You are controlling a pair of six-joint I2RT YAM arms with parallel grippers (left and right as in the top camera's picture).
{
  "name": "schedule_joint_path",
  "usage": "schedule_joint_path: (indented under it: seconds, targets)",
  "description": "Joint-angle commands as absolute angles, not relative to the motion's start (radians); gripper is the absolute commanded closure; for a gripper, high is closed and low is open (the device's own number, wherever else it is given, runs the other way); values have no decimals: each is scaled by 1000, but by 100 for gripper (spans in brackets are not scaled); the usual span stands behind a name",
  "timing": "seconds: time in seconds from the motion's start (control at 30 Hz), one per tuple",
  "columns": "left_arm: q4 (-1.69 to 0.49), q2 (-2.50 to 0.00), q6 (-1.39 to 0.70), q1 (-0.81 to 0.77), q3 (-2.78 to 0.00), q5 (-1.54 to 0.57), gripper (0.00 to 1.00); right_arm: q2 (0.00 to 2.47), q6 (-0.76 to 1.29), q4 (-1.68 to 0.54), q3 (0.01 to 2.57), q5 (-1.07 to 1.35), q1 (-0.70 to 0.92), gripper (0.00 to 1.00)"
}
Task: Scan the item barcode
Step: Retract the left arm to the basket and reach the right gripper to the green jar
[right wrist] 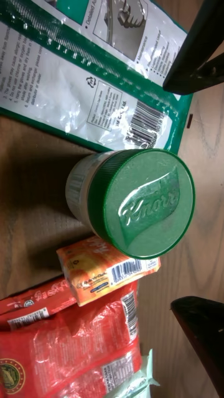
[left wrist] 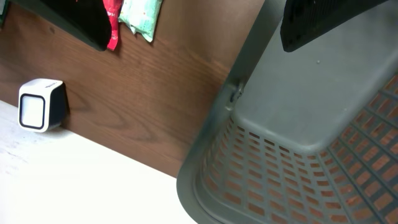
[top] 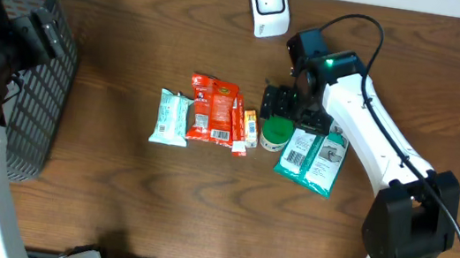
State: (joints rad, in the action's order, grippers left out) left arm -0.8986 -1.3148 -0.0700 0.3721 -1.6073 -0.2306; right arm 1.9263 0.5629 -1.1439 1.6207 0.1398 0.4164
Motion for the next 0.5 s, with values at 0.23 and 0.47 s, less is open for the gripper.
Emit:
schedule_joint_path:
  seconds: [0.23, 0.47]
  targets:
    - [-902, -1319, -57, 374, -1621, -236, 13, 1933, 670, -1116, 1585, 132, 440, 1]
    - [-902, -1319, -57, 374, -1621, -236, 13, 1933, 684, -1037, 1497, 132, 453, 1]
